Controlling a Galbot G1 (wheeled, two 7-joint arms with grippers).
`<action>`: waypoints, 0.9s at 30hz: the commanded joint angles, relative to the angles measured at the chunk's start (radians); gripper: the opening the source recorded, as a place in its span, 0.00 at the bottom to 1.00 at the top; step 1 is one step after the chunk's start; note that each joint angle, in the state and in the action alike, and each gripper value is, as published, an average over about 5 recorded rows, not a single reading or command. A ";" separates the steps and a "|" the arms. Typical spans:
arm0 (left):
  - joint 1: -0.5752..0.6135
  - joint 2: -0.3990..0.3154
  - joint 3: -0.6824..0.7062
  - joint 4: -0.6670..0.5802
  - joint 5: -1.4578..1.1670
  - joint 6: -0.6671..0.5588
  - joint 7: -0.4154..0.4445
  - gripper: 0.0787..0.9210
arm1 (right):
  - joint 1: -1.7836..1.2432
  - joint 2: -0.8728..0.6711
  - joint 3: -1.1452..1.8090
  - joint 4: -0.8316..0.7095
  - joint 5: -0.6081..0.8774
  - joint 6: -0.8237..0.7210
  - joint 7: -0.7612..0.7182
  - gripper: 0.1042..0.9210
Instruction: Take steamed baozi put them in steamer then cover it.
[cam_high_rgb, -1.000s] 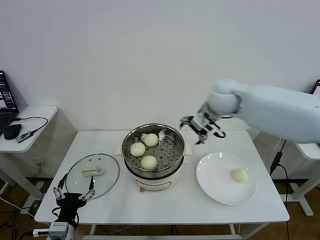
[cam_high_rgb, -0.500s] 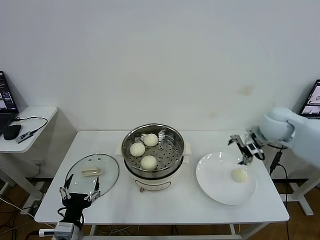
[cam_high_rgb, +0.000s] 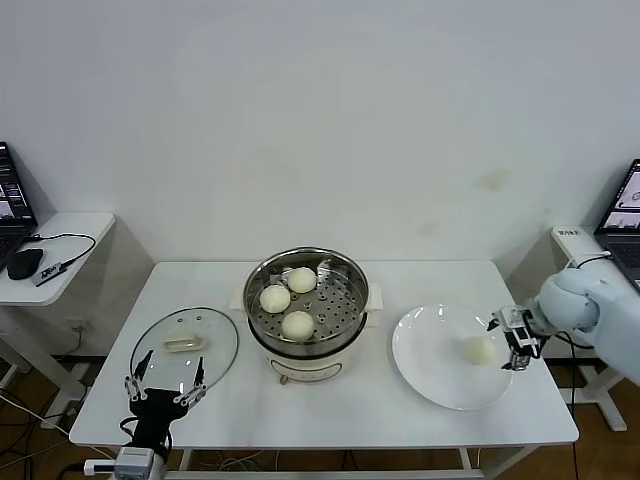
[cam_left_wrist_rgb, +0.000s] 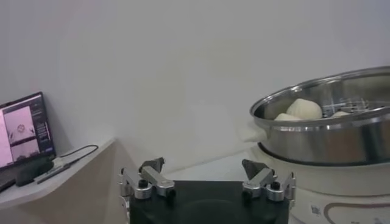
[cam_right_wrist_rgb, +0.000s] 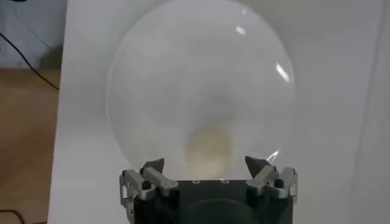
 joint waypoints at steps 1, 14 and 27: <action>0.002 0.001 -0.008 0.002 0.000 0.000 0.001 0.88 | -0.177 0.104 0.170 -0.185 -0.072 0.014 0.005 0.88; 0.001 0.000 -0.017 0.010 -0.001 0.002 0.001 0.88 | -0.164 0.209 0.170 -0.273 -0.084 0.011 0.010 0.85; 0.005 -0.003 -0.021 0.005 -0.002 0.002 0.000 0.88 | -0.144 0.216 0.171 -0.270 -0.079 -0.008 0.000 0.65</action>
